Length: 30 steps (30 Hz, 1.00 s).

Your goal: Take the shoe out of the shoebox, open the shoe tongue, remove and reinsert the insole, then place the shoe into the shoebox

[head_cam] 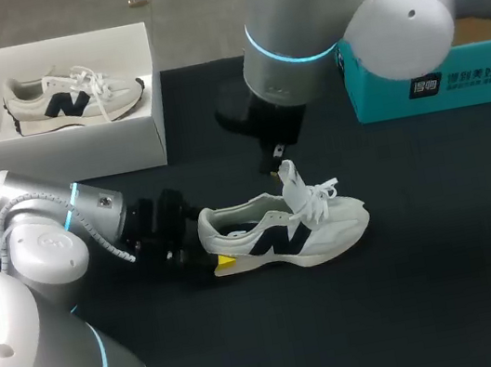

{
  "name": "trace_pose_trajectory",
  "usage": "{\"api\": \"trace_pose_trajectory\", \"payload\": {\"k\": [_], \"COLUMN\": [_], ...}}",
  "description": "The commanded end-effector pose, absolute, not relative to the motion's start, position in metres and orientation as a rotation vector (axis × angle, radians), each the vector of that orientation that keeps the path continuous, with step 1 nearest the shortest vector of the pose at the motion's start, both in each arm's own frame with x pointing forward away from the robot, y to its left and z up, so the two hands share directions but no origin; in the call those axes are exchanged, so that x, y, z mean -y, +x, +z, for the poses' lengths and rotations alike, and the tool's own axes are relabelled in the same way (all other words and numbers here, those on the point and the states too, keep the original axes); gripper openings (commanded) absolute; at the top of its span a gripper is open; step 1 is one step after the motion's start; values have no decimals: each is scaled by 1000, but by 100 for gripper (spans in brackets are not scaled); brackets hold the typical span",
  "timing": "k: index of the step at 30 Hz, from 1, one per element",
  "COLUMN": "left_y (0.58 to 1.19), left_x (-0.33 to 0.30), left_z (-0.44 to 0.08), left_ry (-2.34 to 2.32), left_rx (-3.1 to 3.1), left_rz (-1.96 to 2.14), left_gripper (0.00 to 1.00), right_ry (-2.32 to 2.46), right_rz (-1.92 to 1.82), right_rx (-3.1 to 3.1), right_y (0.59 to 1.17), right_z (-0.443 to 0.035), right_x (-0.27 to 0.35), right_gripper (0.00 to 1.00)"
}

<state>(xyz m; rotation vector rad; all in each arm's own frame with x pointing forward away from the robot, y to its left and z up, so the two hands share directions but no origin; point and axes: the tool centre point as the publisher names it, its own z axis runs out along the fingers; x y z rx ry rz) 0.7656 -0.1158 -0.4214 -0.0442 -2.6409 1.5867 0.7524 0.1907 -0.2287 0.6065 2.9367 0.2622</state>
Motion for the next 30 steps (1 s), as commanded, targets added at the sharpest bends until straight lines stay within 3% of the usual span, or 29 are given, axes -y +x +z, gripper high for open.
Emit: {"api": "trace_pose_trajectory", "payload": {"k": [1, 19, 30], "left_y": [766, 766, 766], "left_x": [117, 117, 117], "left_z": [-425, -425, -425], "left_ry": [-42, -42, -42], "left_rx": [2643, 2643, 2643], "left_rz": [1585, 1585, 1585], "left_gripper": [0, 0, 0], "right_ry": [588, 453, 453], "right_rz": [253, 228, 228], "right_rx": [-2929, -2991, -2991], "right_y": [756, 769, 769], "right_z": [-232, -289, -289], "right_x": [-193, -212, -212], "right_gripper": [0, 0, 0]}}
